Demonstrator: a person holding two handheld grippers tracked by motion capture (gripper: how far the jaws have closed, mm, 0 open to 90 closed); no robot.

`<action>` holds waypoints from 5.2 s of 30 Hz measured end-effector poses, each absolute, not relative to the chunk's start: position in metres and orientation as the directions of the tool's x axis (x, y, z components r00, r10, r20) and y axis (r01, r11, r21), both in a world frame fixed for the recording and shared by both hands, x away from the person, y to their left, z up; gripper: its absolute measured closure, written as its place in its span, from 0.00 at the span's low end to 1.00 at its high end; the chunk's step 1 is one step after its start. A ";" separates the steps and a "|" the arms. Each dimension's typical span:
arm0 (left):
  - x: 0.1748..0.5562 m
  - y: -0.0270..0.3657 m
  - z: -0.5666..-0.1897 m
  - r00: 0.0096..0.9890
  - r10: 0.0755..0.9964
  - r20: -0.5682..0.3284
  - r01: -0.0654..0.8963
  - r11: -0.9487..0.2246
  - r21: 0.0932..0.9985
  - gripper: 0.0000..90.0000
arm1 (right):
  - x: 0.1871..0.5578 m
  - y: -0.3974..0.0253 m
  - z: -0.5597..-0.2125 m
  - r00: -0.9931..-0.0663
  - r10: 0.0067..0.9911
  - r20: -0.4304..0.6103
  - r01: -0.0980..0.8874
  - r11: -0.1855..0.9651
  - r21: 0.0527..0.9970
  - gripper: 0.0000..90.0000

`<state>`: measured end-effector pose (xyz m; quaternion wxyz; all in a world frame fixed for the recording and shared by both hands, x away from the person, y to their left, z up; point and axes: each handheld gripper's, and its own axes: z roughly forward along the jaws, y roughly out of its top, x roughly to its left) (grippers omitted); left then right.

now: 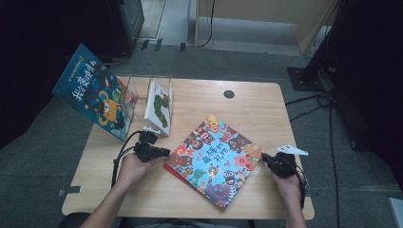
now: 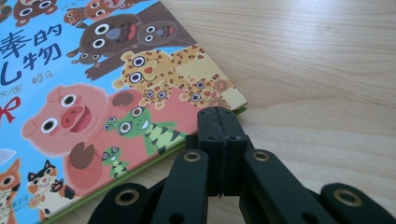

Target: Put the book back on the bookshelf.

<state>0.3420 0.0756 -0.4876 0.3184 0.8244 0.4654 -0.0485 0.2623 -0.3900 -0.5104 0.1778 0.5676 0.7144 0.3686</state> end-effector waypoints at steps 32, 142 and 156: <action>0.329 0.096 -0.487 0.549 0.710 -0.442 0.808 -0.315 0.497 0.40 | 0.314 -0.358 -0.510 -0.384 0.905 0.183 0.664 0.133 0.736 0.99; 0.367 0.059 -0.406 0.568 0.645 -0.512 0.820 -0.389 0.419 0.61 | 0.272 -0.329 -0.515 -0.575 0.754 0.316 0.662 0.202 0.722 1.00; 0.370 0.048 -0.370 0.559 0.607 -0.565 0.828 -0.436 0.352 0.78 | 0.283 -0.276 -0.512 -0.691 0.685 0.232 0.584 0.339 0.737 1.00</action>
